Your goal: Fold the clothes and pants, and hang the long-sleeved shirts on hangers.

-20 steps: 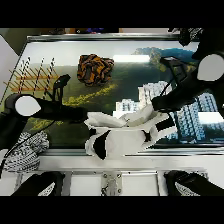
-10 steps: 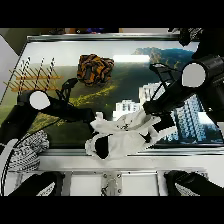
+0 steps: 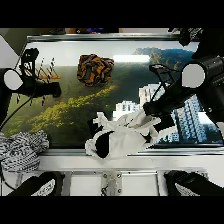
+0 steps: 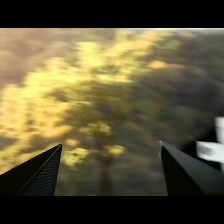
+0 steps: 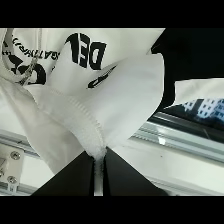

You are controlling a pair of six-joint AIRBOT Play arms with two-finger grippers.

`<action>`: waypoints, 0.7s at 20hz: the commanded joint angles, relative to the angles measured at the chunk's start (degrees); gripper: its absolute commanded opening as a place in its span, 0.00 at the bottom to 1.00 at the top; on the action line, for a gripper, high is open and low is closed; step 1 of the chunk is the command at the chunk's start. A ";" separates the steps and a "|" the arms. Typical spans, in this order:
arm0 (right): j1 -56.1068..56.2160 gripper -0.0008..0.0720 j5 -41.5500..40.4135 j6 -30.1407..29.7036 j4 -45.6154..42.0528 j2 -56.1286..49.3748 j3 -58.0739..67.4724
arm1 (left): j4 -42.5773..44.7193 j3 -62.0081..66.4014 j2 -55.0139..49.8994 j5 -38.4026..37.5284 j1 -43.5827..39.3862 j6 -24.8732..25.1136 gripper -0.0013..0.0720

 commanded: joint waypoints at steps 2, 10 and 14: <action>0.07 0.04 0.17 -0.04 0.02 -0.04 -0.02 | 14.99 1.88 -11.26 6.91 3.76 -0.22 0.91; 0.04 0.04 -0.26 -0.02 0.00 -0.04 -0.04 | 28.92 1.92 -30.93 20.74 4.74 -0.24 0.91; 0.04 0.04 -0.28 0.00 0.02 -0.52 -0.04 | 29.66 7.76 -38.14 19.74 6.67 -0.31 0.91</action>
